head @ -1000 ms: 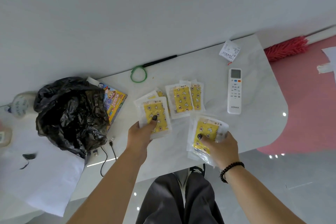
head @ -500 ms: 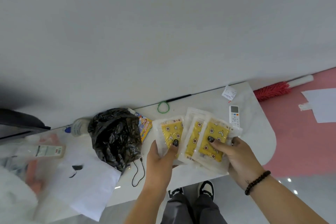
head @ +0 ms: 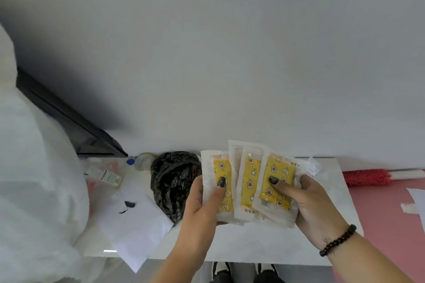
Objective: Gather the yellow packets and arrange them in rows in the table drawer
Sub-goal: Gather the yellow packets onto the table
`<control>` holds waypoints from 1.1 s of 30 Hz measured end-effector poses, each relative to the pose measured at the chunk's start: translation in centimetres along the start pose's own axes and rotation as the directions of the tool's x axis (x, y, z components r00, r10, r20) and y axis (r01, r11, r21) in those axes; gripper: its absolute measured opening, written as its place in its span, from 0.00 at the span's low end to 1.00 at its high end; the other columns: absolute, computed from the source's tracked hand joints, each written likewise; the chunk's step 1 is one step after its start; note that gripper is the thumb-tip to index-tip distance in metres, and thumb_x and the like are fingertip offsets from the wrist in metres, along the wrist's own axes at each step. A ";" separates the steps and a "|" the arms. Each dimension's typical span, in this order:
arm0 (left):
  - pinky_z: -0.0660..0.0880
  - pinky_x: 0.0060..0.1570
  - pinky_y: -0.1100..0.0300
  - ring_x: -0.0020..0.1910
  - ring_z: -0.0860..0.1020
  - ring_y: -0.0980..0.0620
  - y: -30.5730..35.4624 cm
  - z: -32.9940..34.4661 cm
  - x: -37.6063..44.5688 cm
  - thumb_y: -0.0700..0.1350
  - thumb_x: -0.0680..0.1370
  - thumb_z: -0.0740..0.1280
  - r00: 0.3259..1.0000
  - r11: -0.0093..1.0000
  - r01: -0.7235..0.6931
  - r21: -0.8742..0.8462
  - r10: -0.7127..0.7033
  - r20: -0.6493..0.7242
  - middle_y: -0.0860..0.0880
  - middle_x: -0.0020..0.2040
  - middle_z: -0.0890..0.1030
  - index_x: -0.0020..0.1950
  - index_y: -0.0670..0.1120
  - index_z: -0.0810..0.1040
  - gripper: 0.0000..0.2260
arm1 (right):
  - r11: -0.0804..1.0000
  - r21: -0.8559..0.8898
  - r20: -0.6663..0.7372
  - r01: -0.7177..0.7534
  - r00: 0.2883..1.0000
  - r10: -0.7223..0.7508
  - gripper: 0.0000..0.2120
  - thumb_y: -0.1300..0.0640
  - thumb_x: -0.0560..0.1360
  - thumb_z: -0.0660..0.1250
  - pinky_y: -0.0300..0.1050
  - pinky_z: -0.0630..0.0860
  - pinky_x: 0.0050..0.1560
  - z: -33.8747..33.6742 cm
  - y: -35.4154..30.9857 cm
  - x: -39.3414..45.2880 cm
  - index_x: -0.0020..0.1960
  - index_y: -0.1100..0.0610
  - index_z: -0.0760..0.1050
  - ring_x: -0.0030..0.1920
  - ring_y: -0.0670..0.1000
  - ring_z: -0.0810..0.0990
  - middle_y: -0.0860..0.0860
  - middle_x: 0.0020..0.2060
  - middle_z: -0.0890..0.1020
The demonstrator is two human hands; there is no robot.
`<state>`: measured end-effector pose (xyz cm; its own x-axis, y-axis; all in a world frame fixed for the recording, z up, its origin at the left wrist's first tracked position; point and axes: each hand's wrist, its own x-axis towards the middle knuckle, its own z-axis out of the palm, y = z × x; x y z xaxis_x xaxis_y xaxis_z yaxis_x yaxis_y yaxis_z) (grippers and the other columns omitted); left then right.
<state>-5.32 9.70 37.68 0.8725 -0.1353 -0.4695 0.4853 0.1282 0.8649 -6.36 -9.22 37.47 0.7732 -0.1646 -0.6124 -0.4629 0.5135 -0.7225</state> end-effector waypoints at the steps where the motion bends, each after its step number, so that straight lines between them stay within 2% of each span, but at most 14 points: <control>1: 0.81 0.42 0.52 0.46 0.84 0.49 0.4 0.0 -0.4 0.39 0.81 0.60 1.000 1.000 -0.007 -0.015 0.007 -0.015 0.51 0.48 0.85 0.55 0.53 0.77 0.10 | 1.000 -0.008 0.026 -0.002 1.000 0.002 0.21 0.64 0.63 0.71 0.60 0.78 0.52 0.4 -0.4 -0.2 0.56 0.65 0.74 0.48 0.59 0.85 0.59 0.49 0.85; 4: 0.81 0.46 0.49 0.49 0.84 0.46 1.0 0.1 -1.3 0.38 0.81 0.60 0.996 0.998 -0.061 -0.002 0.061 -0.072 0.48 0.50 0.85 0.56 0.51 0.77 0.10 | 0.999 -0.038 0.097 -0.014 0.995 0.018 0.19 0.64 0.63 0.70 0.64 0.77 0.54 1.3 -1.5 -0.7 0.54 0.63 0.76 0.47 0.59 0.85 0.58 0.49 0.85; 7: 0.81 0.48 0.49 0.49 0.84 0.47 1.4 0.6 -2.2 0.37 0.79 0.65 0.978 0.993 -0.121 0.016 0.122 -0.170 0.49 0.49 0.85 0.57 0.48 0.75 0.09 | 0.996 -0.087 0.172 -0.021 0.985 0.036 0.18 0.65 0.63 0.70 0.65 0.76 0.56 1.8 -2.4 -0.9 0.53 0.62 0.76 0.48 0.60 0.85 0.59 0.49 0.85; 12: 0.82 0.44 0.55 0.44 0.84 0.48 1.2 2.7 -4.4 0.39 0.73 0.72 0.916 0.987 -0.153 0.042 0.158 -0.369 0.51 0.44 0.85 0.53 0.50 0.76 0.12 | 0.970 -0.242 0.312 -0.033 0.944 0.110 0.26 0.60 0.58 0.75 0.64 0.76 0.55 2.4 -3.7 -1.7 0.55 0.63 0.77 0.48 0.60 0.85 0.58 0.48 0.85; 16: 0.80 0.49 0.43 0.47 0.84 0.44 0.4 4.4 -6.3 0.40 0.77 0.68 0.864 0.973 -0.187 -0.133 0.099 -0.494 0.46 0.47 0.85 0.53 0.50 0.79 0.07 | 0.935 -0.354 0.386 0.005 0.912 0.141 0.22 0.63 0.60 0.74 0.64 0.77 0.53 2.3 -4.9 -2.4 0.54 0.63 0.77 0.47 0.60 0.85 0.58 0.47 0.85; 19: 0.80 0.44 0.46 0.48 0.84 0.42 0.1 4.9 -7.9 0.45 0.75 0.67 0.843 0.921 -0.251 -0.299 0.056 -0.535 0.44 0.49 0.85 0.56 0.49 0.80 0.10 | 0.904 -0.425 0.424 0.047 0.893 0.153 0.17 0.67 0.65 0.73 0.64 0.79 0.50 2.5 -5.3 -3.0 0.53 0.62 0.76 0.45 0.60 0.85 0.58 0.46 0.86; 21: 0.80 0.45 0.47 0.49 0.84 0.43 0.1 4.9 -8.9 0.46 0.73 0.68 0.834 0.900 -0.284 -0.330 0.062 -0.548 0.45 0.50 0.85 0.57 0.49 0.79 0.13 | 0.871 -0.483 0.448 0.089 0.880 0.158 0.15 0.70 0.69 0.72 0.64 0.80 0.48 3.1 -5.2 -3.5 0.53 0.61 0.76 0.44 0.59 0.85 0.57 0.45 0.86; 24: 0.78 0.53 0.43 0.50 0.84 0.44 -0.1 4.0 -10.6 0.39 0.77 0.66 0.760 0.895 -0.331 -0.300 0.065 -0.646 0.46 0.50 0.85 0.58 0.49 0.79 0.11 | 0.837 -0.533 0.504 0.120 0.840 0.201 0.14 0.71 0.70 0.71 0.62 0.80 0.47 4.8 -4.3 -4.7 0.53 0.61 0.75 0.44 0.59 0.85 0.57 0.44 0.86; 26: 0.77 0.56 0.40 0.50 0.83 0.42 -0.2 2.8 -11.8 0.38 0.78 0.65 0.702 0.880 -0.366 -0.302 0.048 -0.711 0.45 0.49 0.86 0.55 0.49 0.79 0.09 | 0.829 -0.547 0.540 0.117 0.806 0.242 0.15 0.72 0.70 0.70 0.62 0.80 0.47 6.2 -3.4 -5.7 0.54 0.61 0.75 0.44 0.60 0.85 0.58 0.44 0.86; 30: 0.78 0.54 0.39 0.48 0.84 0.40 -0.5 -1.2 -15.3 0.37 0.78 0.66 0.573 0.831 -0.463 -0.308 0.015 -0.820 0.44 0.47 0.86 0.53 0.48 0.80 0.08 | 0.818 -0.568 0.599 0.093 0.728 0.334 0.16 0.73 0.70 0.69 0.63 0.80 0.48 10.3 -0.2 -8.0 0.55 0.62 0.74 0.45 0.62 0.85 0.60 0.44 0.85; 33: 0.79 0.51 0.41 0.47 0.84 0.41 -1.0 -5.1 -18.6 0.37 0.77 0.67 0.469 0.800 -0.530 -0.281 0.001 -0.883 0.44 0.47 0.86 0.55 0.47 0.79 0.09 | 0.809 -0.584 0.600 0.061 0.704 0.380 0.16 0.73 0.70 0.69 0.60 0.81 0.45 14.1 3.4 -10.1 0.56 0.63 0.75 0.45 0.63 0.84 0.61 0.45 0.85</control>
<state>-21.73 17.05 44.64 0.4600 0.8042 -0.3763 -0.0587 0.4504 0.8909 -9.61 6.09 45.74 0.6288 0.5845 -0.5128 -0.5803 -0.0862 -0.8098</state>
